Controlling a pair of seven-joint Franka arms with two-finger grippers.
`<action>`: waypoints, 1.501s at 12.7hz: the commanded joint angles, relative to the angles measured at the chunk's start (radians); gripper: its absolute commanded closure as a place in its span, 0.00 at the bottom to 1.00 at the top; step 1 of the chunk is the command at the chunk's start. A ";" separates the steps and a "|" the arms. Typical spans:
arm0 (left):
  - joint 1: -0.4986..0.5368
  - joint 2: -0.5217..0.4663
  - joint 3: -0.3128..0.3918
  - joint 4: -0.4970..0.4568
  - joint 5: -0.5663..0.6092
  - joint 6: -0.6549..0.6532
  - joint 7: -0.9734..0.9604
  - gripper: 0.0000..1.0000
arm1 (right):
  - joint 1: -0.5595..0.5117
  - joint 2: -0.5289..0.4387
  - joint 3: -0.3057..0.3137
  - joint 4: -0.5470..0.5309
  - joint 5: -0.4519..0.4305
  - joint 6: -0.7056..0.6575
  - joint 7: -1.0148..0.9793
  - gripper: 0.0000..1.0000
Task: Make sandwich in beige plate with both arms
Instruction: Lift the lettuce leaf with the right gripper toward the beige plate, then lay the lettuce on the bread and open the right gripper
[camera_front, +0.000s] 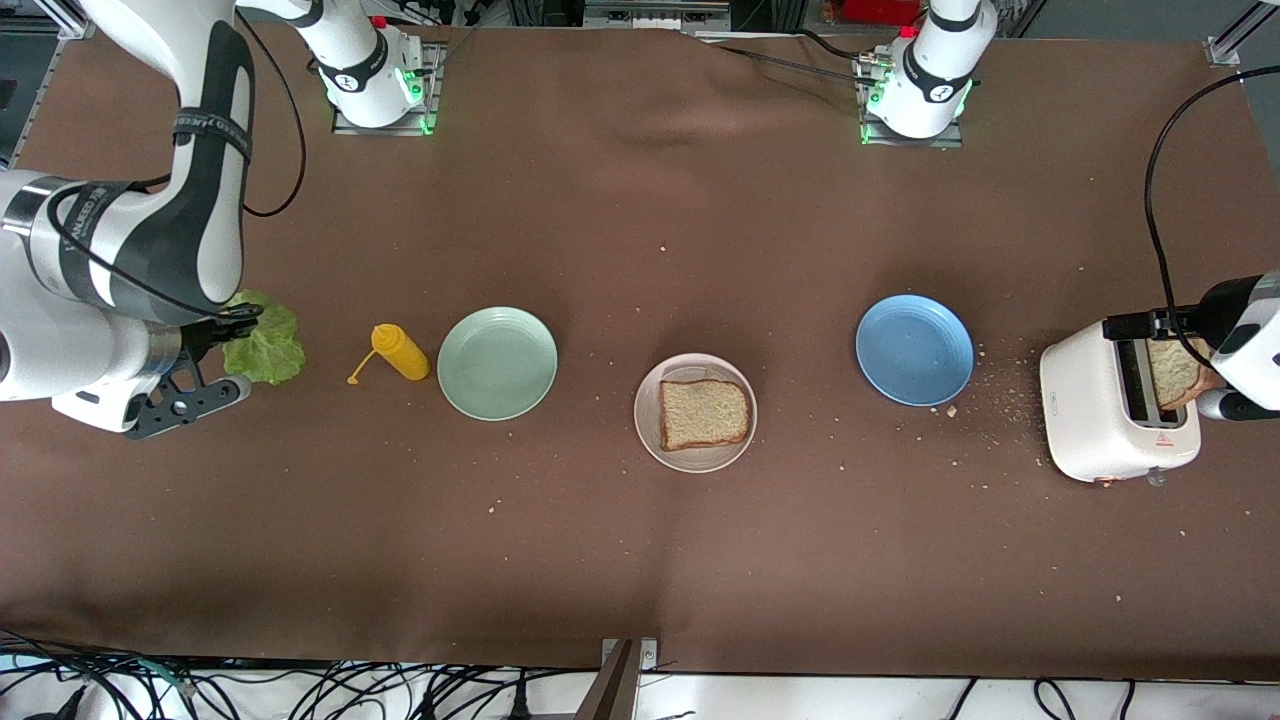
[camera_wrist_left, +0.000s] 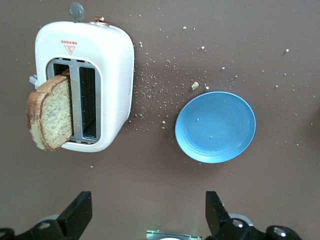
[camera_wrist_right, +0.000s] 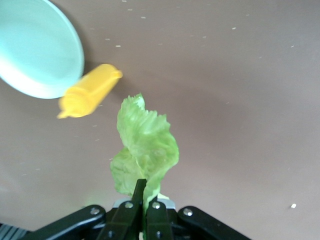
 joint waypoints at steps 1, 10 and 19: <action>-0.008 -0.021 -0.003 -0.021 0.038 -0.005 -0.001 0.00 | 0.102 0.014 -0.018 0.059 0.061 -0.089 0.180 1.00; 0.004 -0.022 0.002 -0.021 0.039 -0.010 0.002 0.00 | 0.302 0.051 0.099 0.050 0.445 0.234 1.046 1.00; 0.153 0.013 0.002 -0.111 0.105 0.241 0.177 0.00 | 0.294 0.221 0.371 0.019 0.778 0.930 1.675 1.00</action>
